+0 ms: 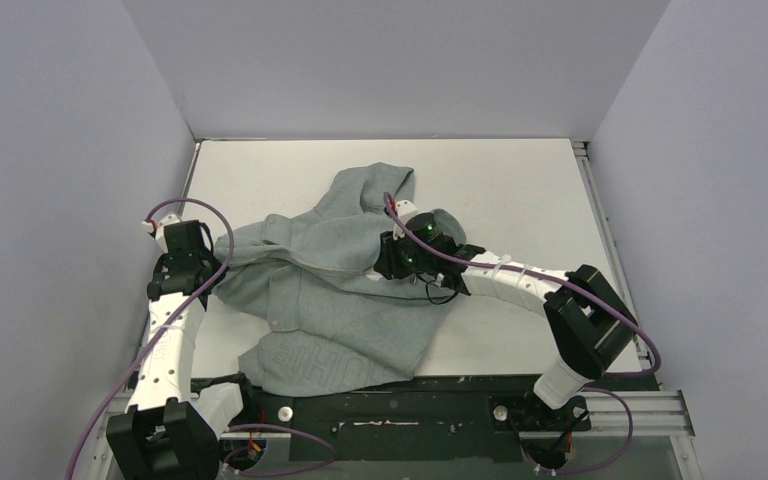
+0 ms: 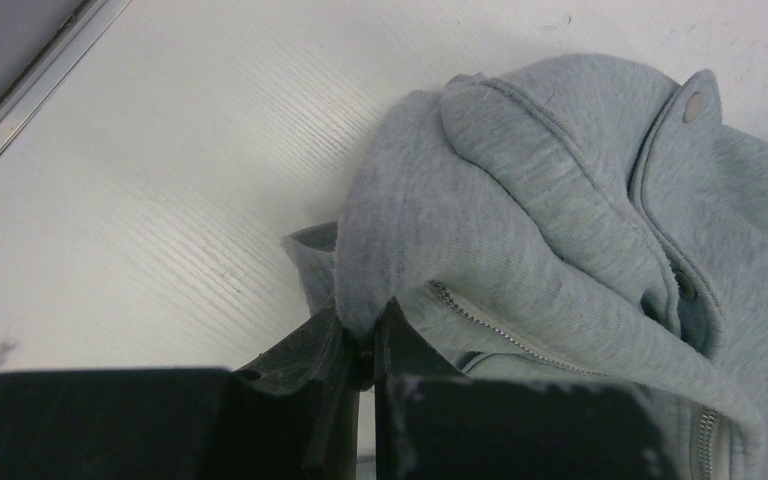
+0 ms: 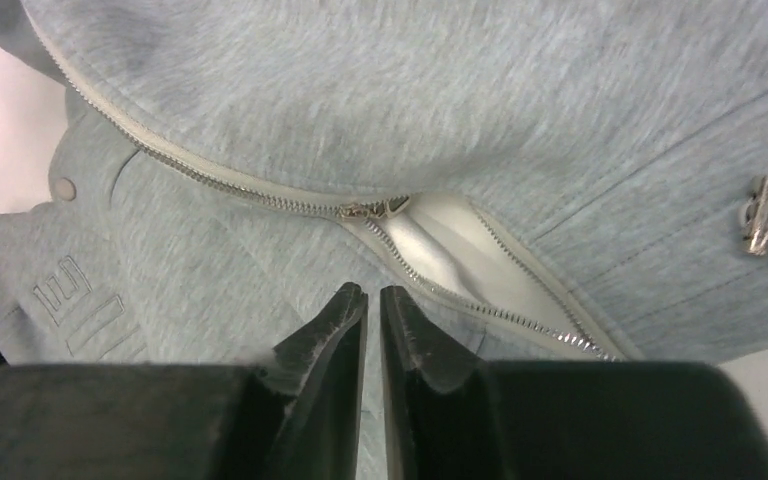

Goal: Zip up the jacket

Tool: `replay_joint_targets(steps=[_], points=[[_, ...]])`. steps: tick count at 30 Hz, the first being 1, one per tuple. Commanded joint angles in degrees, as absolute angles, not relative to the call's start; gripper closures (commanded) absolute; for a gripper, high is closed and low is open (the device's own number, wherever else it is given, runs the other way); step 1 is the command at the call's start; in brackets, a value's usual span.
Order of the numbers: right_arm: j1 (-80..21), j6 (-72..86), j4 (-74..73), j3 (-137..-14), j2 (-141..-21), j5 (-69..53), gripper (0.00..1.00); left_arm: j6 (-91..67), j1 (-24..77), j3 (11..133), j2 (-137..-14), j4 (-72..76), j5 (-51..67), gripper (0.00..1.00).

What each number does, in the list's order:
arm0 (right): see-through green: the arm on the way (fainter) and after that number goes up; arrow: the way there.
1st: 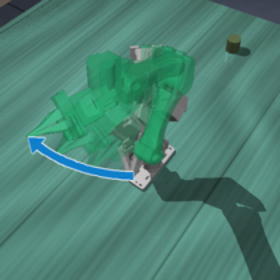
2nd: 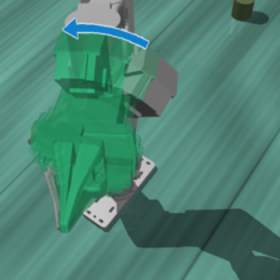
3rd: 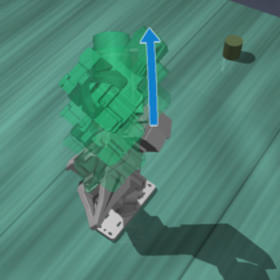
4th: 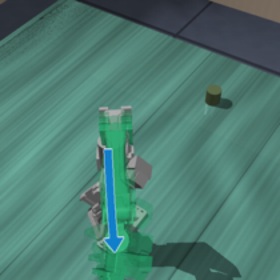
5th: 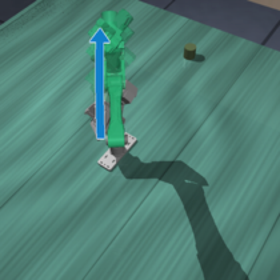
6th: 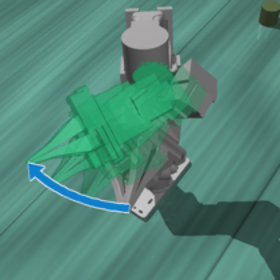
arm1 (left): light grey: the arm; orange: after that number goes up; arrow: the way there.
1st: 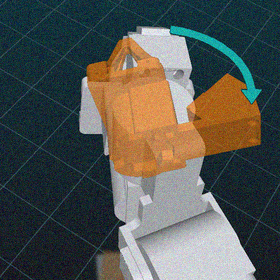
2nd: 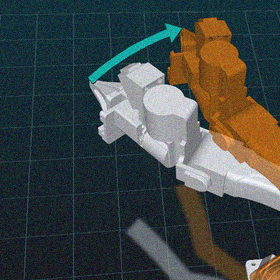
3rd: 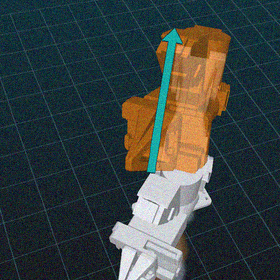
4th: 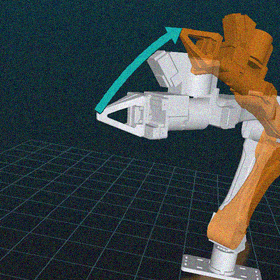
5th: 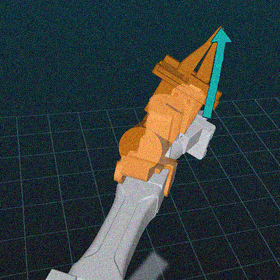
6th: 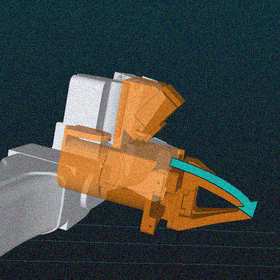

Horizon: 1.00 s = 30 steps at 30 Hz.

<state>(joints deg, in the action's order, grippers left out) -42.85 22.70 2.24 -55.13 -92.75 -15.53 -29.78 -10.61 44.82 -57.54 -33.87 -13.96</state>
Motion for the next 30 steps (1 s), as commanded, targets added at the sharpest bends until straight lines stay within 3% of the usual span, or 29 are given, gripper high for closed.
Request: replay_joint_targets(steps=[1,5,10,16,25,26,27,30], points=[[-43.4,25.0,3.6,-51.2,-90.9,-11.4,0.91,-33.4,-11.0,44.0,-57.1,-33.1,-13.1,1.0],[-43.8,29.3,6.2,-41.7,-89.2,-3.6,0.96,-35.0,-11.5,43.2,-58.1,-32.2,-11.6,1.0],[-43.9,34.9,14.1,-33.5,-92.6,-2.4,0.98,-35.4,-14.7,43.7,-62.1,-31.6,-6.8,1.0],[-44.5,34.8,16.4,-33.7,-93.7,-2.8,0.98,-33.7,-24.6,43.1,-65.4,-29.3,10.0,1.0],[-44.5,29.5,11.7,-37.6,-87.2,-4.0,0.91,-33.0,-25.8,47.2,-62.4,-30.7,12.9,0.82],[-44.5,29.4,11.4,-37.8,-86.5,-4.1,0.9,-32.5,-25.7,48.1,-62.4,-31.7,13.7,0.57],[-44.5,29.4,11.2,-38.0,-86.1,-4.3,0.9,-32.2,-25.6,49.5,-62.2,-33.2,14.1,0.44],[-44.5,29.7,11.1,-38.5,-85.0,-4.8,0.88,-31.4,-24.0,53.1,-59.8,-35.5,13.3,0.41]])
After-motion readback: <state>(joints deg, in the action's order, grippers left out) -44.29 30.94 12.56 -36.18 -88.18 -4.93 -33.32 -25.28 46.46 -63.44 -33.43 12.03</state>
